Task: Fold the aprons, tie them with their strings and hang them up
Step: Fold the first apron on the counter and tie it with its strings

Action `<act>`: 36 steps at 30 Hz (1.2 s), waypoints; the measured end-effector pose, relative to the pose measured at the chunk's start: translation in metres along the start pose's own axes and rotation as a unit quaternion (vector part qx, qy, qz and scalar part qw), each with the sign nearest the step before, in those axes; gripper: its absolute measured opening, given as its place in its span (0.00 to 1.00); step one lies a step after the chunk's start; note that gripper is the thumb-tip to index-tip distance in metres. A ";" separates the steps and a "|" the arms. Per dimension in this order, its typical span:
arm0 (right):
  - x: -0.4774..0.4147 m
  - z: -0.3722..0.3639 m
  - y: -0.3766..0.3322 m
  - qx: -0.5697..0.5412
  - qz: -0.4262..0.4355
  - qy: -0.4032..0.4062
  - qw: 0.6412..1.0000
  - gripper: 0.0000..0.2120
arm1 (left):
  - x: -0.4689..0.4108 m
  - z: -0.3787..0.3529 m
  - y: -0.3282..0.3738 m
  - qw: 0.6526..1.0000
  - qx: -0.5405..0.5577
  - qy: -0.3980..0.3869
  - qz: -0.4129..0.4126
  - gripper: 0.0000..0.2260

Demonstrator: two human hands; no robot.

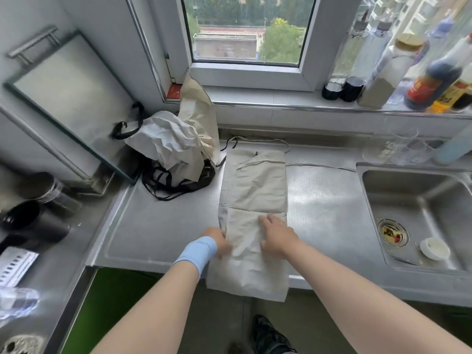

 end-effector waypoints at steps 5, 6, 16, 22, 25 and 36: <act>-0.003 0.027 0.038 0.059 -0.034 0.046 0.997 0.28 | -0.009 -0.004 0.040 0.998 -0.051 -0.027 -0.037 0.12; -0.005 0.030 0.041 0.071 -0.036 0.040 0.996 0.28 | -0.011 0.008 0.048 0.998 -0.039 0.022 -0.042 0.14; -0.052 0.042 0.041 0.104 0.039 0.009 0.994 0.38 | -0.057 0.008 0.109 0.988 -0.118 -0.007 -0.096 0.33; -0.072 0.098 0.092 0.112 -0.026 0.134 0.984 0.25 | -0.074 0.025 0.158 0.970 -0.171 0.044 -0.168 0.17; -0.091 0.129 0.099 0.081 -0.020 0.151 0.985 0.23 | -0.083 0.051 0.180 0.955 -0.205 0.127 -0.172 0.12; -0.166 0.178 0.101 0.107 -0.055 0.166 0.979 0.20 | -0.120 0.100 0.195 0.974 0.079 0.112 -0.180 0.10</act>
Point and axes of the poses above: each hand's wrist, its own x-axis away from the middle knuckle, its own z-axis out of the back of the hand, y = z × x, the point moved 10 cm from there along -x, towards the middle knuckle, and after that the axes turned 5 degrees about -y, right-handed, at the moved point
